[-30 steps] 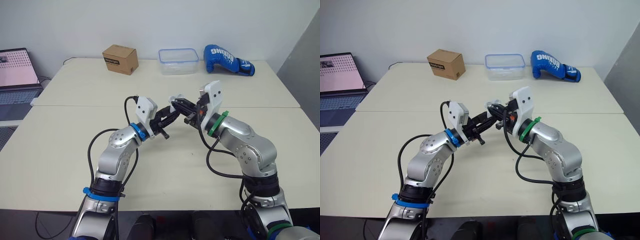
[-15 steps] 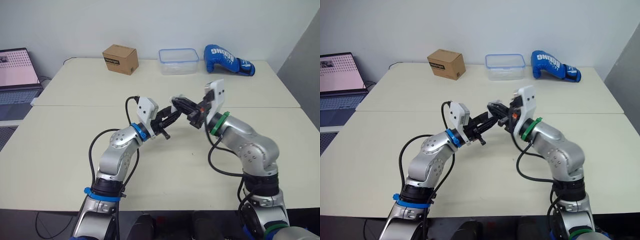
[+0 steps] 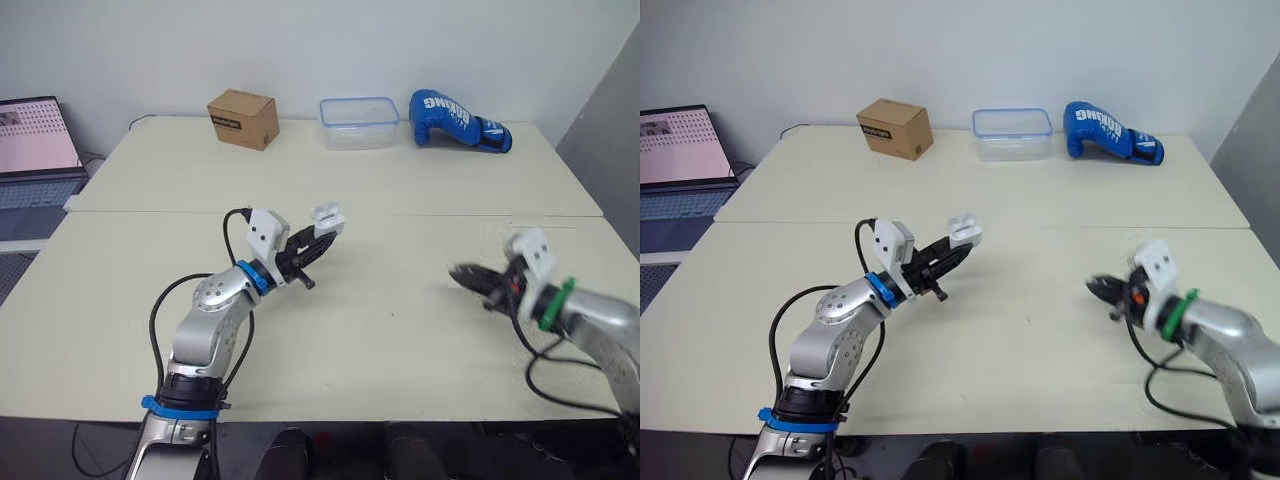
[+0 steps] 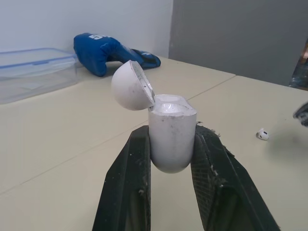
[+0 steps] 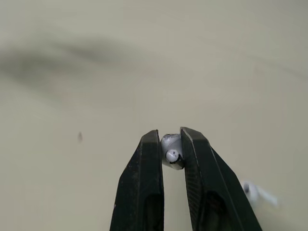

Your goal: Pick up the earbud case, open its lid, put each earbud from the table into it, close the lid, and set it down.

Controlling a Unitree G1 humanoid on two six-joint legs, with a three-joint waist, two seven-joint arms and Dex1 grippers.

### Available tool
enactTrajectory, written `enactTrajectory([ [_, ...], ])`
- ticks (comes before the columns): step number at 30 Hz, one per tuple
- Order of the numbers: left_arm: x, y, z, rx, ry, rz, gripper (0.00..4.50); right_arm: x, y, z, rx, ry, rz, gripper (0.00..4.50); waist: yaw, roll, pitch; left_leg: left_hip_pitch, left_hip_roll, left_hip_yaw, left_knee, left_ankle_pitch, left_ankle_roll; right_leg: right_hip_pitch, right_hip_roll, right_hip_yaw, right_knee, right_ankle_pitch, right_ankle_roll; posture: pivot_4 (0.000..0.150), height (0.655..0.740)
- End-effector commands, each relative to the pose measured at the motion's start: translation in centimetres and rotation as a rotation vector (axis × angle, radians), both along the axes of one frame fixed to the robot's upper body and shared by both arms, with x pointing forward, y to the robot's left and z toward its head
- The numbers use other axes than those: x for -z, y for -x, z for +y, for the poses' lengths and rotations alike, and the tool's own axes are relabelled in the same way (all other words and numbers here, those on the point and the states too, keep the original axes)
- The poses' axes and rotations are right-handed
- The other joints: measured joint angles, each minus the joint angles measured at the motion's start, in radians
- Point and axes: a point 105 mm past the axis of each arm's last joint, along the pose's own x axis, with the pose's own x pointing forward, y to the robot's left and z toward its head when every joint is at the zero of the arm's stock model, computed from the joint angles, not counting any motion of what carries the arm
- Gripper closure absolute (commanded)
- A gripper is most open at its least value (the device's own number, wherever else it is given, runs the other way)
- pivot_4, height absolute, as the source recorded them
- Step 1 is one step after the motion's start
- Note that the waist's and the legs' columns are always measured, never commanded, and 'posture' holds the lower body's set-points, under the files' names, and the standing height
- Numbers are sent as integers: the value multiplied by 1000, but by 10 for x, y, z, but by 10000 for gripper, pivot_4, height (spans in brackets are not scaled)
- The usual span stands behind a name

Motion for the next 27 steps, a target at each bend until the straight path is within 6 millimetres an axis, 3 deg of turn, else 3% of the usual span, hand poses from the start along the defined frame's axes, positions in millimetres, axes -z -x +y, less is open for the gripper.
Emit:
enactTrajectory([
  [1, -16, 6, -9, 32, 18, -66, 37336, 5, -2, 1, -53, 55, -85, 42482, -2, 0, 0, 2, 1, 2, 0, 0, 0, 1, 0, 1, 0, 0, 0, 1500, 7400],
  [9, -19, 5, -13, 52, 10, -74, 37336, 31, -6, 11, -130, 34, -90, 42482, 0, 0, 0, 3, 2, 3, 0, 0, 0, 2, 2, 3, 0, 0, 0, 1500, 7400],
  [14, -21, 6, -11, 48, 3, -77, 37336, 46, -5, 5, -117, 32, -63, 42482, 2, 0, 0, 3, 2, 2, 0, 0, 0, 2, 2, 3, 0, 1, -1, 1500, 7400],
  [21, -21, 9, -10, 47, -7, -77, 37336, 52, 0, -5, -98, 50, -38, 18827, 2, 0, 0, 3, 2, 2, 0, 0, 0, 3, 2, 3, 0, 0, -1, 1500, 7400],
  [27, -22, 8, -10, 47, -3, -74, 37336, 50, 1, -8, -91, 63, -28, 18827, 3, 0, 0, 3, 1, 1, 0, 0, 0, 3, 2, 3, 0, 0, -1, 1500, 7400],
])
